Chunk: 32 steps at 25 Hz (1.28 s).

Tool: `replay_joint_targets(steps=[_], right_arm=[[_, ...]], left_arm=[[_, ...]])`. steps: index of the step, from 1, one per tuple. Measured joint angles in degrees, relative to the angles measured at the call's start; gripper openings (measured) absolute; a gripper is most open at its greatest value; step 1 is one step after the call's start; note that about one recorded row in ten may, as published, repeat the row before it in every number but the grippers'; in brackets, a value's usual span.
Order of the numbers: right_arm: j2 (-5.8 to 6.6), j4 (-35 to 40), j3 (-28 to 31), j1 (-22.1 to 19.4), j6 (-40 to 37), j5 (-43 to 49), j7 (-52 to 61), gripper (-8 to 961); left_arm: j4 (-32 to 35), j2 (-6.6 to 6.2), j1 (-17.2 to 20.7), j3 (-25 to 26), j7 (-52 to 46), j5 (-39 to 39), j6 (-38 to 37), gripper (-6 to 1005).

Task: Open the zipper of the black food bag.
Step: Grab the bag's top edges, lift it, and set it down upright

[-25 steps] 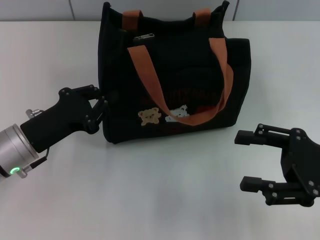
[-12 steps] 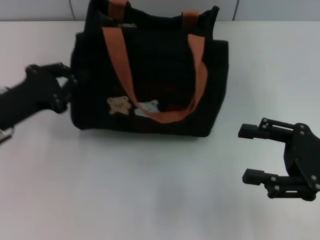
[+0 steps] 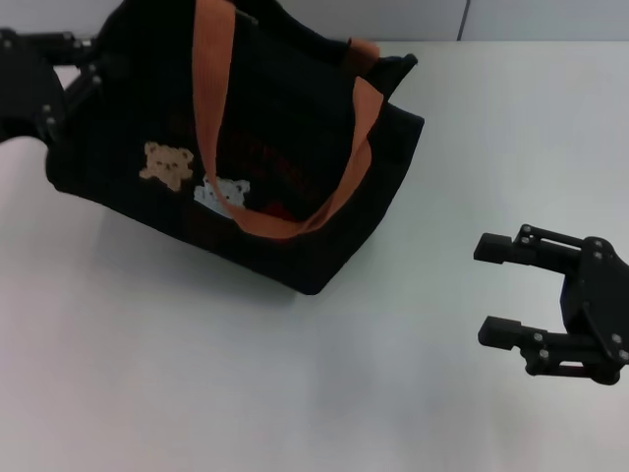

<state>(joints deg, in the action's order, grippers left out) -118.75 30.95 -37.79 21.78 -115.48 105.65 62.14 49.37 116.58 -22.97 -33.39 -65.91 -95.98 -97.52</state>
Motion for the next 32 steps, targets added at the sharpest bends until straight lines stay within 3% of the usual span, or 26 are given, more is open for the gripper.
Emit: replay_joint_targets(steps=[8,10,11,15,27,32], right_arm=[[-0.16,-2.1,5.5,0.1,0.8,0.0,0.0,774],[-0.27,-4.8,11.2,0.4,2.8,0.0,-0.6,774],[-0.27,-4.8,11.2,0.4,2.8,0.0,-0.6,774],[-0.32,-11.4,20.8,1.2,7.7,0.0,-4.9,774],[-0.43,-15.4,22.6,2.2,13.5,0.0,-6.1,774],[-0.43,-15.5,22.7,2.3,14.1,-0.1,-6.2,774]], left_arm=[[7.8,0.34,-0.9,-3.6,-3.4,-0.1,-3.3,99],[10.8,0.34,-1.7,-4.0,-3.8,-0.1,-7.4,99],[10.8,0.34,-1.7,-4.0,-3.8,-0.1,-7.4,99],[14.8,0.39,-2.5,-4.0,-5.0,-0.2,-9.7,99],[14.7,-0.14,-3.1,-3.9,-2.2,-0.7,-3.1,98],[13.9,-1.19,-2.0,-2.1,-0.4,-0.7,-0.5,98]])
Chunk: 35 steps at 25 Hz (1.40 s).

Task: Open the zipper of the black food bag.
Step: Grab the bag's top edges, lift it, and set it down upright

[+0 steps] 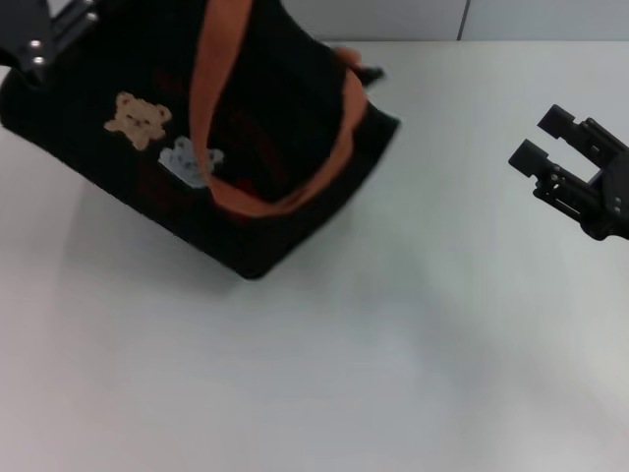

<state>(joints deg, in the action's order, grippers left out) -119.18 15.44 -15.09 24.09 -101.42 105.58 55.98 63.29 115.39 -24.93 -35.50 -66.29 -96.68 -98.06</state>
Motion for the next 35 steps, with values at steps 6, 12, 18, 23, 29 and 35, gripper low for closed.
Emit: replay_joint_targets(steps=[6,12,18,23,29,35], right_arm=[[0.0,-1.0,0.0,0.2,2.0,0.0,0.0,774],[0.0,-1.5,0.1,0.7,2.3,0.0,0.0,774],[0.0,-1.3,1.0,0.2,2.4,0.0,-7.1,774],[-0.14,-1.5,5.8,-0.7,1.2,-0.1,-21.4,774],[-0.34,-1.7,10.5,-2.1,-3.2,-0.1,-45.4,773],[-0.51,-11.7,11.0,-4.2,-3.3,-1.3,-79.0,773]], left_arm=[[-5.2,0.69,0.8,-1.4,6.1,-0.5,-0.7,98],[-9.0,2.64,0.0,-2.9,10.4,-1.1,-0.8,98],[-11.4,3.14,-1.2,-9.6,11.2,2.5,-2.2,99],[-15.1,3.3,-3.8,-13.2,11.7,3.8,-2.3,99],[-21.1,3.36,-6.9,-14.2,13.3,3.9,-1.6,98],[-27.0,3.61,-8.3,-14.5,15.6,4.1,-1.3,98]])
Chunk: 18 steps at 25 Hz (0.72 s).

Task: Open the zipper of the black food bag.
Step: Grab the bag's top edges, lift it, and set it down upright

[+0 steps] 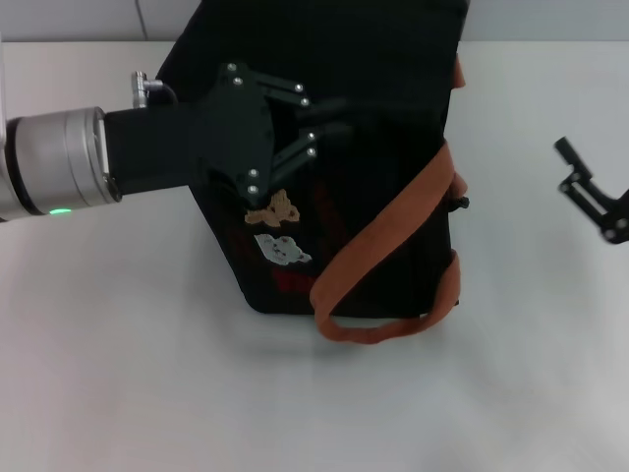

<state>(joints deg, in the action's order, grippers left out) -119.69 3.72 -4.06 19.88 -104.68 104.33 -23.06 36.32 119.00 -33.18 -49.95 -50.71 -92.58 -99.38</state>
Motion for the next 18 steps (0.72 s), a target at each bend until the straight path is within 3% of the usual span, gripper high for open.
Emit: replay_joint_targets(steps=[1,2,6,18], right_arm=[[-0.01,-5.2,0.3,-0.5,0.9,-0.7,-10.1,773],[-0.01,-5.2,0.3,-0.5,0.9,-0.7,-10.1,773],[-0.06,-14.8,0.2,-0.4,4.8,-0.8,-28.1,773],[-0.1,-16.8,-0.4,2.9,13.0,-0.4,-29.8,773]], left_arm=[[-0.9,0.0,-0.2,-0.1,0.2,0.0,0.0,98],[-0.9,0.0,-0.2,-0.1,0.2,0.0,0.0,98],[-2.0,0.05,-0.5,-0.4,0.3,0.1,0.1,98],[-3.0,0.09,-0.2,-0.8,0.4,0.2,0.2,99]])
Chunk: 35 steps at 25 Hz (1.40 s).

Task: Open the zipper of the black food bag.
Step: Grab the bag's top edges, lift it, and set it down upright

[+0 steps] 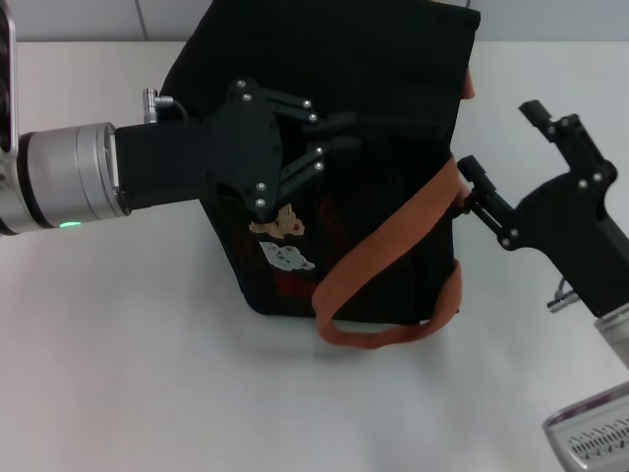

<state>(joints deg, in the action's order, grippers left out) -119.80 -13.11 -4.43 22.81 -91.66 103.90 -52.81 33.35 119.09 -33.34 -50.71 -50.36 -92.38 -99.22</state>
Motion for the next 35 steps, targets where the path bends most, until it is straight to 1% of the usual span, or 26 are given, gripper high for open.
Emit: replay_joint_targets(steps=[8,18,26,35], right_arm=[[-0.05,-0.7,-0.1,1.4,1.4,3.7,0.0,774],[-0.09,-1.8,-0.1,2.7,1.7,3.9,0.0,774],[-0.09,-2.5,0.5,2.9,1.7,4.0,0.0,773],[-0.09,-2.1,0.6,2.6,0.2,3.7,3.4,770]], left_arm=[[-1.1,0.0,-0.3,0.0,0.2,0.0,-0.1,98],[-1.4,0.0,-0.4,0.0,0.5,0.0,-0.3,99],[-2.4,0.0,-0.5,-0.6,1.4,0.1,-0.1,99],[-2.7,0.0,-0.6,-0.6,1.5,0.0,0.1,96]])
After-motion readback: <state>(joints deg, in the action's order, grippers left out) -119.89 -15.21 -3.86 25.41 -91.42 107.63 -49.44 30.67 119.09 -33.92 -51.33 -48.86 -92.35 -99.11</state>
